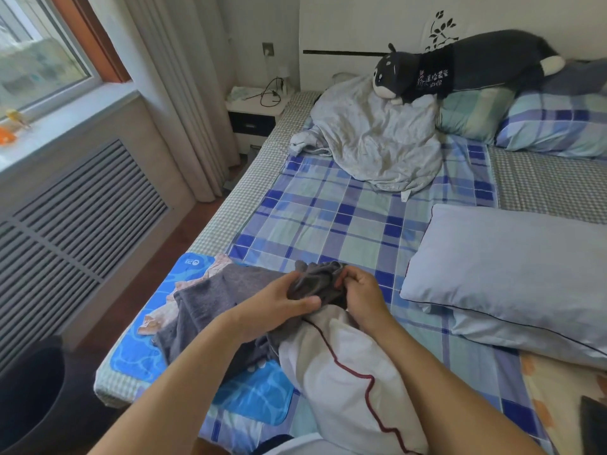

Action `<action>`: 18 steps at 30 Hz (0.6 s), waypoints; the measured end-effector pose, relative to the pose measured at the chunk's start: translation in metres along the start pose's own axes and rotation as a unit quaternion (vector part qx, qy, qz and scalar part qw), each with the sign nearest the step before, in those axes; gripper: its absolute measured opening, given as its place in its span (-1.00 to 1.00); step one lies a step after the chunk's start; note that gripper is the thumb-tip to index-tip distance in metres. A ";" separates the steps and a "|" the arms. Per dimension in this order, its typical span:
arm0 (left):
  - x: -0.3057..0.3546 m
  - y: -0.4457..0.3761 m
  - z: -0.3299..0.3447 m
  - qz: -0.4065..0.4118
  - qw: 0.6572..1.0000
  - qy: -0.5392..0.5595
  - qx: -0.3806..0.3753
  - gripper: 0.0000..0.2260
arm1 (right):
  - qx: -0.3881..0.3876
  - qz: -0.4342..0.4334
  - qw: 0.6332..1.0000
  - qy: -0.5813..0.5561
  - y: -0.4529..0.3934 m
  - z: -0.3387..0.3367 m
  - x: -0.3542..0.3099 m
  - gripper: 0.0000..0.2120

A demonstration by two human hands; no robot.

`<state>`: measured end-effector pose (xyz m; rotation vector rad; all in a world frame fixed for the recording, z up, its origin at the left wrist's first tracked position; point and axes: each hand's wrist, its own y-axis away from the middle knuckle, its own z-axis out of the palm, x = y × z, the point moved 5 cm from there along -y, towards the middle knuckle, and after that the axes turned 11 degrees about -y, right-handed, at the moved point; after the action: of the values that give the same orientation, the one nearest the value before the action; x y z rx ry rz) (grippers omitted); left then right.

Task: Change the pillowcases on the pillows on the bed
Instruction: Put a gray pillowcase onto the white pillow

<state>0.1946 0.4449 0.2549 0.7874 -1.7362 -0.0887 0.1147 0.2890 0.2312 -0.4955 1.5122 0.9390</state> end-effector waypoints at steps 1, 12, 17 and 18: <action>0.002 -0.002 0.000 0.026 0.997 -0.068 0.016 -0.48 | 0.017 0.023 0.999 -0.034 0.001 -0.001 0.003 -0.73; -0.021 -0.020 -0.031 -0.116 0.954 0.086 0.263 -0.89 | -0.165 -0.013 0.972 0.168 0.009 0.022 0.014 -0.87; -0.013 -0.008 -0.003 -0.069 0.978 -0.195 0.026 -0.75 | -0.021 -0.036 0.990 0.132 0.003 -0.003 0.009 -0.86; -0.014 -0.009 -0.002 -0.073 0.967 -0.244 0.017 -0.75 | -0.018 -0.029 0.992 0.119 0.005 -0.002 0.009 -0.86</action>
<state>0.2019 0.4468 0.2397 0.9758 -2.1419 -0.3796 0.1081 0.2917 0.2235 -0.6930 1.6873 0.8878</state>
